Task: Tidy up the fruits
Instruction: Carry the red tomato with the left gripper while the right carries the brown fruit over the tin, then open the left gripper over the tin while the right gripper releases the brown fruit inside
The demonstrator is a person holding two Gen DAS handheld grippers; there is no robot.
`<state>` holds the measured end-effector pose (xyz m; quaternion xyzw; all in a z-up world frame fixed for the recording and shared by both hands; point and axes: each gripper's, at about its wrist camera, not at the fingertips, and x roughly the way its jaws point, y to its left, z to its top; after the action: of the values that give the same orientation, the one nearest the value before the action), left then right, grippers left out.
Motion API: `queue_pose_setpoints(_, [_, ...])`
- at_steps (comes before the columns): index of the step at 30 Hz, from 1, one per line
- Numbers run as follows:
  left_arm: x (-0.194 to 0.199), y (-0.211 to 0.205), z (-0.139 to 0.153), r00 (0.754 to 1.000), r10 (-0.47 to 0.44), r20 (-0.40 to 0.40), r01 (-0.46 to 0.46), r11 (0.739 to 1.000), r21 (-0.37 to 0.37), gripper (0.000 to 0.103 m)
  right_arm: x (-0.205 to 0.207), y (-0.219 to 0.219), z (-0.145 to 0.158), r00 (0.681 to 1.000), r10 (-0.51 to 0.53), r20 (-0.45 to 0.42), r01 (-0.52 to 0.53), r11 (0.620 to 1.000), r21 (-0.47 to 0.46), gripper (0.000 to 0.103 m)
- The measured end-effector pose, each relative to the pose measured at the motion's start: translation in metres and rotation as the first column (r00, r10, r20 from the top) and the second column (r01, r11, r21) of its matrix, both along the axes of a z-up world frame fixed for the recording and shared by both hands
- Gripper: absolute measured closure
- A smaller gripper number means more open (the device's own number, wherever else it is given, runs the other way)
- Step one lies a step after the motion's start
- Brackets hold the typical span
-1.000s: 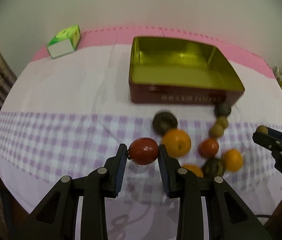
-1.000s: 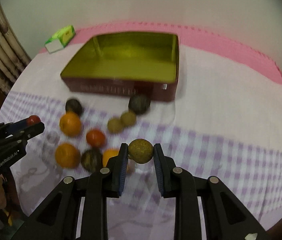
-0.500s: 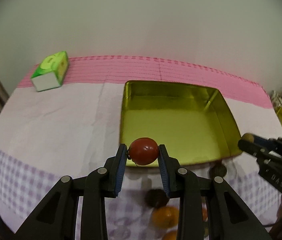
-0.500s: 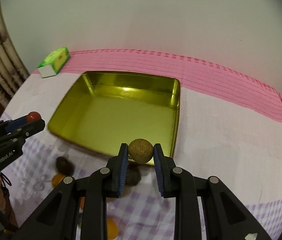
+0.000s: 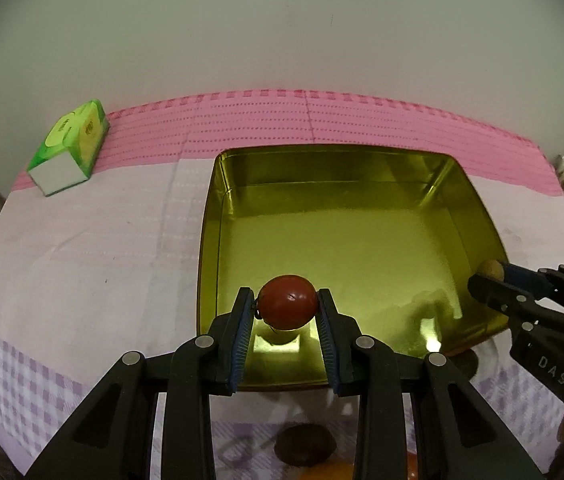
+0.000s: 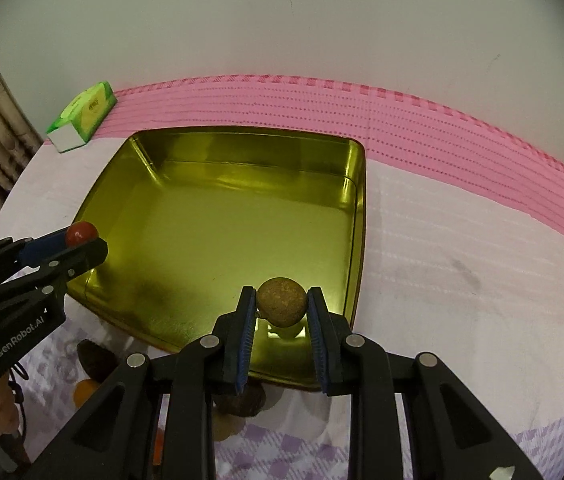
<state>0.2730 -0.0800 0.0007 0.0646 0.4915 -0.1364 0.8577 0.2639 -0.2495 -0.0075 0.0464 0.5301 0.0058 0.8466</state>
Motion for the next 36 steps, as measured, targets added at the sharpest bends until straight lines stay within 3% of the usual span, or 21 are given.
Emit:
queue_pose_setpoints(23, [0.003, 0.002, -0.024, 0.998, 0.028, -0.049, -0.026, 0.999, 0.041, 0.07, 0.005, 0.001, -0.013, 0.999, -0.002, -0.048, 0.002, 1.0, -0.008, 0.078])
queue_pose_setpoints(27, [0.004, 0.001, -0.024, 0.997, 0.03, -0.064, -0.027, 0.999, 0.047, 0.07, 0.005, 0.002, -0.012, 0.999, 0.006, -0.047, -0.006, 1.0, -0.003, 0.069])
queue_pose_setpoints(36, [-0.005, -0.001, -0.015, 0.998, 0.02, -0.053, -0.018, 0.999, 0.043, 0.068, -0.003, 0.004, 0.0, 1.0, 0.014, -0.027, -0.014, 1.0, -0.004, 0.061])
